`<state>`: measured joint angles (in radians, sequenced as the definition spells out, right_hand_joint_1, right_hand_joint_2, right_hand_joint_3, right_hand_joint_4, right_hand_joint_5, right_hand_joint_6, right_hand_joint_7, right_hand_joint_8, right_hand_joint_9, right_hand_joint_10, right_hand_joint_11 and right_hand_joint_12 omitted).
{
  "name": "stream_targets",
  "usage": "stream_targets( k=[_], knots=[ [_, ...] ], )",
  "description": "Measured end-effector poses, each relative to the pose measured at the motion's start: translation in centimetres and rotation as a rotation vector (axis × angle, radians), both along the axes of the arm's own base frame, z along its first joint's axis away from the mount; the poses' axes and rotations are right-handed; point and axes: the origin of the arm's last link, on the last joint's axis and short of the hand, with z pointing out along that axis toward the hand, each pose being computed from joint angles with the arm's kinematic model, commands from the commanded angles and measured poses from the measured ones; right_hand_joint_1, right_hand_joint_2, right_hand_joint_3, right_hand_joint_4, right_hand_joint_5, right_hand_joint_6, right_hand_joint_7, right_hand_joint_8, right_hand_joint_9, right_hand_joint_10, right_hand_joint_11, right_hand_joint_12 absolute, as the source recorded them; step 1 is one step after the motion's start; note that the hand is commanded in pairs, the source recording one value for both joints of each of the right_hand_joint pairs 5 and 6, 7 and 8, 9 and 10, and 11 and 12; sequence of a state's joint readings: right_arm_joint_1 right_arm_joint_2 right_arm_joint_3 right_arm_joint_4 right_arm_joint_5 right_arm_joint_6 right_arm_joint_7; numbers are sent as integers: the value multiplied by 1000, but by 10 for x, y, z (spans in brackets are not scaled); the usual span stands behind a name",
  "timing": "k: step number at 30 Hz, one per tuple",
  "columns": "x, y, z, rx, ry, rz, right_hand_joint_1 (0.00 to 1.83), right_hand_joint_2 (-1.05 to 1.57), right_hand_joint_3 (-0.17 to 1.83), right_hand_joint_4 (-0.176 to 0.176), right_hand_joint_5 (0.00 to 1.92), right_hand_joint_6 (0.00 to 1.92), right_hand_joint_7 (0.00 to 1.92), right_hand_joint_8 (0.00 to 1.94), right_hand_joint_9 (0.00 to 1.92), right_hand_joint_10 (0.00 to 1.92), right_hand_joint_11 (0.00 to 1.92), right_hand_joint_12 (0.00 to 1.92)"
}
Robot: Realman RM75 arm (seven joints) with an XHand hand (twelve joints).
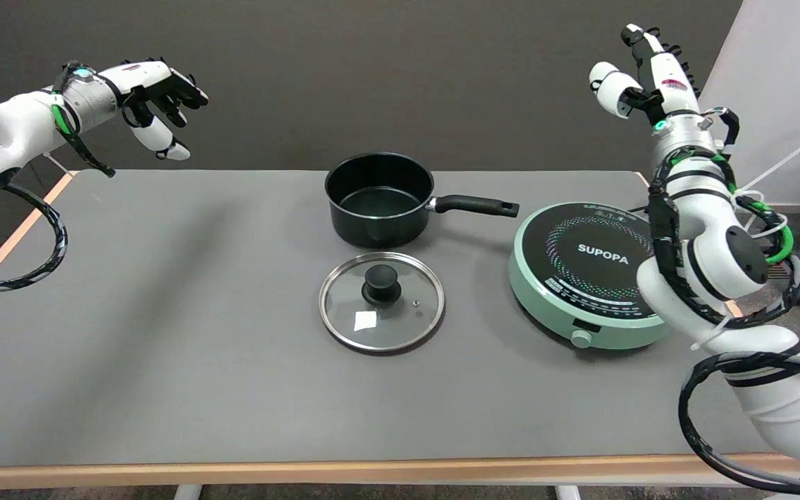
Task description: Pick up the pot.
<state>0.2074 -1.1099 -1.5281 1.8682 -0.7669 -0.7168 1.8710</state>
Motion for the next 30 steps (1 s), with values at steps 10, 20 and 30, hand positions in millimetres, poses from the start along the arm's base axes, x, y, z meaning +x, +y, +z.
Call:
stream_targets(
  k=[10, 20, 30],
  knots=[
    [2, 1, 4, 29, -53, 42, 550, 1382, 70, 47, 153, 153, 153, 153, 153, 153, 153, 153],
    [5, -1, 2, 70, -65, 69, 601, 1384, 58, 11, 103, 103, 103, 103, 103, 103, 103, 103],
    [8, -8, -11, 178, -39, 60, 682, 1347, 155, -78, 61, 61, 61, 61, 61, 61, 61, 61]
  ],
)
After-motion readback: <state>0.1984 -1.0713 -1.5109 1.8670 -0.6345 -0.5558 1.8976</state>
